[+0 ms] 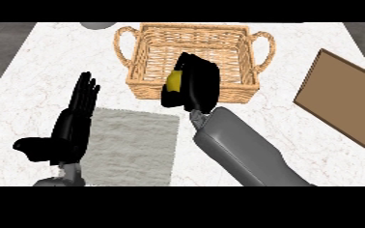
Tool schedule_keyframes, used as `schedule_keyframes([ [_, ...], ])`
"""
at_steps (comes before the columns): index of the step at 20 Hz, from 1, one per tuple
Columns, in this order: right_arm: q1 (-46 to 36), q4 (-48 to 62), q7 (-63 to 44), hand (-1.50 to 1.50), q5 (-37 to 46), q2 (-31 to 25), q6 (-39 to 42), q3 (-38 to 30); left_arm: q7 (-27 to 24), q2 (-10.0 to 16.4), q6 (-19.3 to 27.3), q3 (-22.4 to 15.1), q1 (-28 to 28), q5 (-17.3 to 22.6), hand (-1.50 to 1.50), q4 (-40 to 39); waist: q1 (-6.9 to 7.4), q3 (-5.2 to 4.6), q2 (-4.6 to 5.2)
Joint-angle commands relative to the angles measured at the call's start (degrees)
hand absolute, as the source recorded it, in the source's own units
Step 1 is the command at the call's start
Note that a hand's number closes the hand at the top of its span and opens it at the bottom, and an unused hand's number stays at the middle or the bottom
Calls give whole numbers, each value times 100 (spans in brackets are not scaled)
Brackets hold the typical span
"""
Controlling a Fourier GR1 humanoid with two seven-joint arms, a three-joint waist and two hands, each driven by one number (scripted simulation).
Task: Pick the lemon from the placemat and place it in the basket
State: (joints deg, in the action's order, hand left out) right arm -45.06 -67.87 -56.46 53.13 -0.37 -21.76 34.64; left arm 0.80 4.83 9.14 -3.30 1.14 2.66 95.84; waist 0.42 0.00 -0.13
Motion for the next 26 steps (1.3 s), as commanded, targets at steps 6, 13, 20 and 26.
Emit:
schedule_keyframes([
  [6,130,805,161,150,-70,36,-720,-595,67,97,-163,167,26,97,0,89,32,-1,29],
  [13,456,309,732,-150,-133,35,-375,-865,218,-5,-149,-1,-251,-69,0,445,-3,0,13],
  [20,859,-85,729,-150,310,37,-1775,-302,674,-17,-38,59,-43,-59,0,611,5,2,4],
  [26,363,-498,189,-150,1092,34,-1424,-824,-52,30,-359,273,-40,105,0,-67,-28,-3,7],
])
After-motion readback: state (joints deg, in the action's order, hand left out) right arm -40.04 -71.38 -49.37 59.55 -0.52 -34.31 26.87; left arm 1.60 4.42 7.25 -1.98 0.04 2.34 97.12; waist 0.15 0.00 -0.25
